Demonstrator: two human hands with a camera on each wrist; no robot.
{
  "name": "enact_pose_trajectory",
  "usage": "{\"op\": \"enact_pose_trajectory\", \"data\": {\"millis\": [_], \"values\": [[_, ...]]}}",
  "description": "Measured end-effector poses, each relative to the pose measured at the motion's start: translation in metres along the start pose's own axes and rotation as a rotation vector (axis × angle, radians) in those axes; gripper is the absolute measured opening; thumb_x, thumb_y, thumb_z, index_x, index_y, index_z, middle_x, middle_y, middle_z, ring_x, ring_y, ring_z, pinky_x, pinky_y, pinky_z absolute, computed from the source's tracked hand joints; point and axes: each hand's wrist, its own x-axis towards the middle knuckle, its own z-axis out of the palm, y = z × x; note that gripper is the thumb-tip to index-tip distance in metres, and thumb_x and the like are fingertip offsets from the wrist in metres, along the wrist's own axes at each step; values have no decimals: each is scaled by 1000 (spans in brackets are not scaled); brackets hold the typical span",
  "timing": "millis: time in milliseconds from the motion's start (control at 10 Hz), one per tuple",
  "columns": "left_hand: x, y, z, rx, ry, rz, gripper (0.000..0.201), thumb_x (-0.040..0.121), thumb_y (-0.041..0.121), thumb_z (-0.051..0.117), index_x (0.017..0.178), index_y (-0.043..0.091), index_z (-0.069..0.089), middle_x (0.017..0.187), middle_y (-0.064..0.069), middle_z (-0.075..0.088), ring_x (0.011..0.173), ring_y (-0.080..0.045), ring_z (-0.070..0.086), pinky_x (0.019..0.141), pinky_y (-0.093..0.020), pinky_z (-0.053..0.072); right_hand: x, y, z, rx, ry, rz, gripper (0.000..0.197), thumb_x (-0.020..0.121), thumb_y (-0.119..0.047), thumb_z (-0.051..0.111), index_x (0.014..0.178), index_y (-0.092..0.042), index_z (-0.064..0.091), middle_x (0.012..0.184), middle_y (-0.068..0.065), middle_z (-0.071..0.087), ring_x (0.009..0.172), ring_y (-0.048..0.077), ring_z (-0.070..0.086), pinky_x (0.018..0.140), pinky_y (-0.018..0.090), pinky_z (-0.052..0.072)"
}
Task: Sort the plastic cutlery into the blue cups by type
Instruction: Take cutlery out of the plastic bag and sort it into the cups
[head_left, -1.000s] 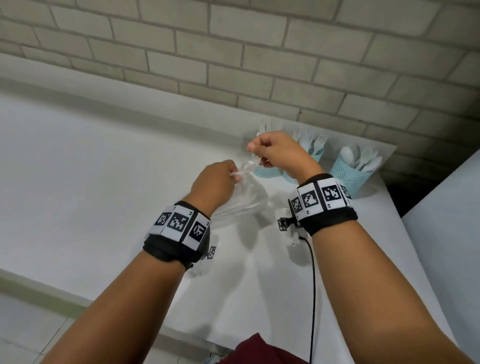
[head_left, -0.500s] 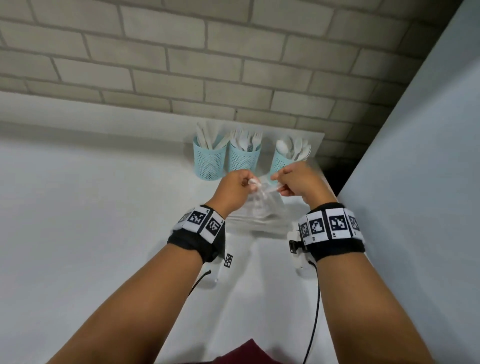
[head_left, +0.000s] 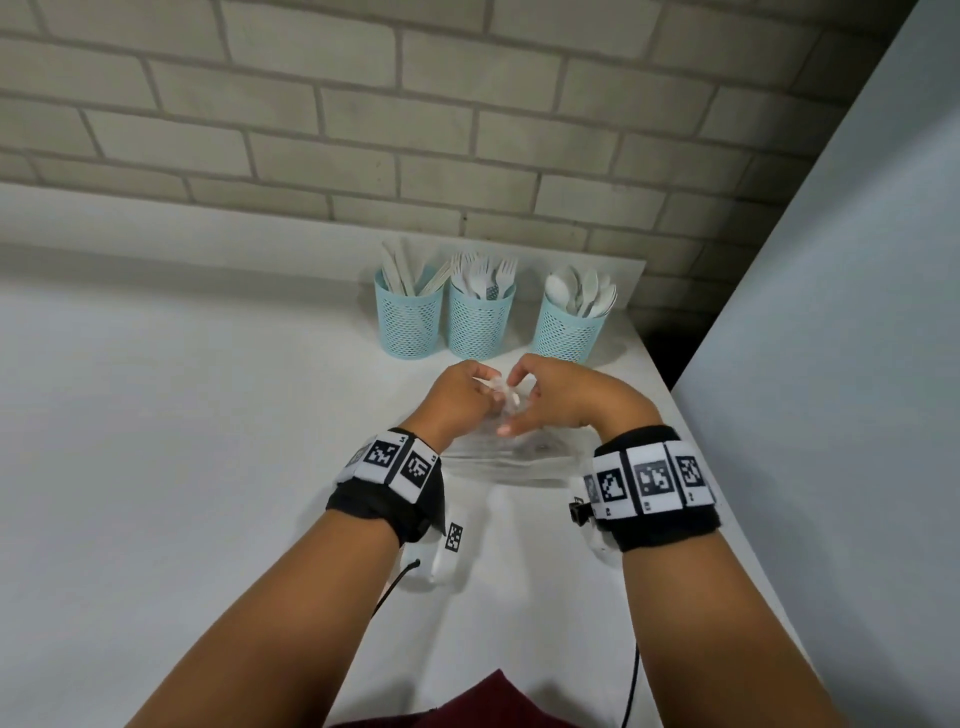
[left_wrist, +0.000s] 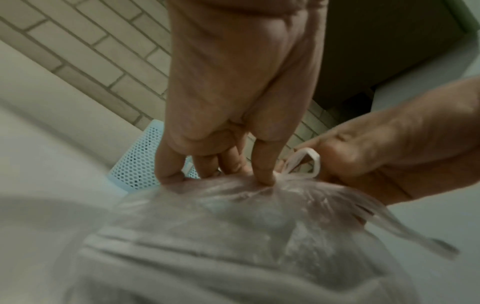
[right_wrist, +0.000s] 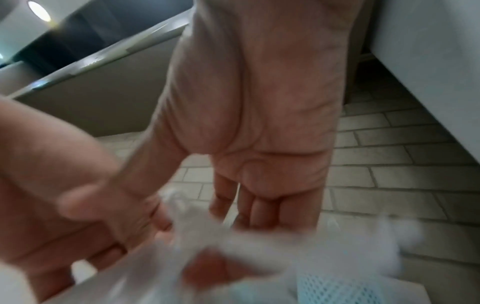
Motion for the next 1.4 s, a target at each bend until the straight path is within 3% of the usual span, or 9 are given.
{"op": "enact_pose_trajectory", "data": {"millis": [200,500,700,800,900,1000,1200,1300,1400], "values": [[0,0,-7,14,-18,13,30,85,4,62,114,9,56,87,-8,61,73,-8,55,63,-11,41,14,4,3,146,303,-212,24,85,-29,67,67,-14,64,57,-1,59,53,9,52,57,21,40],[5,-10,-7,398,19,95,24,86,8,59,65,18,56,67,6,55,64,-9,47,67,-20,34,9,-4,-17,694,705,-355,15,92,-18,57,95,-11,69,71,-7,67,72,-1,60,76,17,46],[7,-13,-11,245,-5,71,12,88,26,63,88,15,60,83,-2,60,79,-15,55,74,-23,39,10,30,-20,168,195,112,66,88,-19,61,145,-27,28,129,9,50,118,23,48,94,34,43],[8,-14,-10,215,10,101,25,85,26,67,66,19,52,65,5,51,67,-13,48,65,-22,37,15,33,1,66,44,106,49,75,-30,75,120,-36,55,135,7,45,126,26,38,97,31,39],[5,-12,-8,276,38,136,25,84,25,67,66,15,54,62,6,50,62,-10,45,61,-19,36,20,28,15,64,205,74,15,76,-40,73,71,-35,59,117,5,58,120,23,37,95,34,31],[3,-11,-15,330,66,164,29,86,24,65,62,16,51,62,7,49,61,-8,44,58,-18,34,23,33,14,123,290,61,24,74,-42,74,59,-33,57,100,-4,68,111,16,47,95,34,32],[1,-8,-39,350,146,165,23,91,25,59,70,14,58,80,5,59,74,-8,51,63,-18,36,16,50,8,353,395,47,17,79,-31,73,89,-18,71,97,-2,70,98,16,62,93,31,43],[-3,-1,-35,163,17,185,24,90,24,61,84,2,67,87,-4,64,79,-11,54,61,-6,40,1,39,5,445,295,-71,12,82,-16,70,94,-14,68,91,1,69,85,3,65,79,11,46],[-7,5,-21,141,-24,214,29,84,26,68,72,1,63,64,-1,51,55,-4,43,46,-7,31,42,56,16,-109,545,385,43,105,-12,13,140,6,29,136,38,38,140,37,23,116,20,12]]}}
